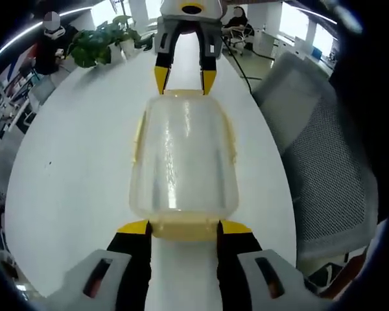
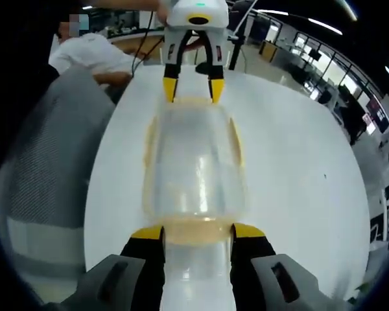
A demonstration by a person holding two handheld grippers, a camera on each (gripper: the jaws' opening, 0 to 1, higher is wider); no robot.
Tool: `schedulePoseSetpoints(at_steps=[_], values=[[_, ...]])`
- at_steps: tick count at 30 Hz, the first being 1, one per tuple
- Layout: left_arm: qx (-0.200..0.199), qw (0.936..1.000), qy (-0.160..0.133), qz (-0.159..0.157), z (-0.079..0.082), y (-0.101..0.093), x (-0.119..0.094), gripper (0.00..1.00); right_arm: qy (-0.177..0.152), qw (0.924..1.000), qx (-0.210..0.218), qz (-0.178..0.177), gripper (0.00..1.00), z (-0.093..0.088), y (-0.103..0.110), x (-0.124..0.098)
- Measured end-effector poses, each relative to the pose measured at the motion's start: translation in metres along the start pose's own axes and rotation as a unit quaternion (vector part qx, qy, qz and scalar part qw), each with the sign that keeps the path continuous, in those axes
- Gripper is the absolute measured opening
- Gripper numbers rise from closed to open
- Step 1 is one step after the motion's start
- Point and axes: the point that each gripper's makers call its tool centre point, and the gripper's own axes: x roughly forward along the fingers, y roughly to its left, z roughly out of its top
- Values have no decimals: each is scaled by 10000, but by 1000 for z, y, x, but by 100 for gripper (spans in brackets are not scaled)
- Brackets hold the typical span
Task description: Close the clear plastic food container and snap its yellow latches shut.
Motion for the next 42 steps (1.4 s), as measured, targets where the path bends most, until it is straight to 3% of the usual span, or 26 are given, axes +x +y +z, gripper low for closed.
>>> schedulePoseSetpoints(at_steps=[24,42], values=[[-14,9999,-91,-65,44,-4,29,38,126,9999,27,-44,38,-50,4,-21],[-33,9998,-164,-104,63,-3,42,38,116,9999,66,-72,38,-69,3,-32]])
